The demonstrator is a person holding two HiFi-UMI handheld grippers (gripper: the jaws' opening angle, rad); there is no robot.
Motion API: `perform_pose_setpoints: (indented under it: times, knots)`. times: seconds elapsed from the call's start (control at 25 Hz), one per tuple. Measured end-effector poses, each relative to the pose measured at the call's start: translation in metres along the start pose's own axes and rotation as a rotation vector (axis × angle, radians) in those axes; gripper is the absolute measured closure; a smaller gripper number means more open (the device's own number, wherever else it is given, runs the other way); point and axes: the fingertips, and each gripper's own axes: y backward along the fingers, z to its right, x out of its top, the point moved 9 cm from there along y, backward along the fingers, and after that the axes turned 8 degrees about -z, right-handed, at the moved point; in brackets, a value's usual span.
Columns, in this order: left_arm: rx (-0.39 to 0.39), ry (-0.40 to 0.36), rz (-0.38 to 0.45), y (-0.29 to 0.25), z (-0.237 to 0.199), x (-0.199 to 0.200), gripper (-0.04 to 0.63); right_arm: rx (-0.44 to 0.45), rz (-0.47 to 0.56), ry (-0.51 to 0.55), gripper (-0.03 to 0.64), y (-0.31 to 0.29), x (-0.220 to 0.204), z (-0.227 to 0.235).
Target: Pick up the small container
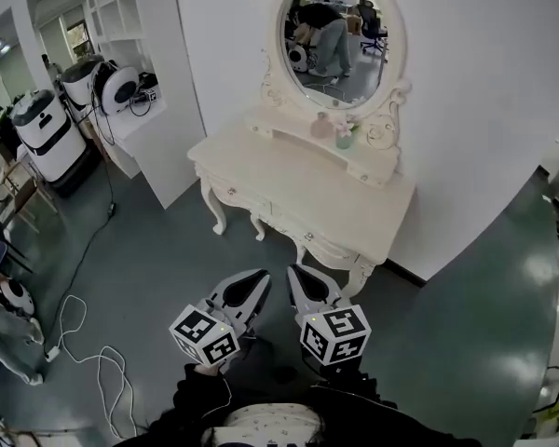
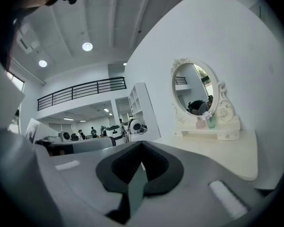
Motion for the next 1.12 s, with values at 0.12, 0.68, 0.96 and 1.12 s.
perform_pose_setpoints:
  times: [0.12, 0.68, 0.96, 1.12]
  knots:
    - [0.008, -0.003, -0.007, 0.001, -0.008, -0.003, 0.595, 0.010, -0.002, -0.029, 0.609, -0.009, -0.004, -0.001]
    - [-0.045, 0.011, -0.039, -0.049, -0.134, 0.024, 0.595, -0.090, -0.004, -0.034, 0.609, -0.125, 0.028, 0.035]
    - [-0.124, -0.031, -0.077, -0.060, -0.233, 0.070, 0.595, -0.158, 0.026, -0.075, 0.609, -0.225, 0.059, 0.031]
    - [-0.164, -0.060, -0.105, -0.061, -0.282, 0.088, 0.595, -0.207, 0.041, -0.086, 0.609, -0.269, 0.067, 0.022]
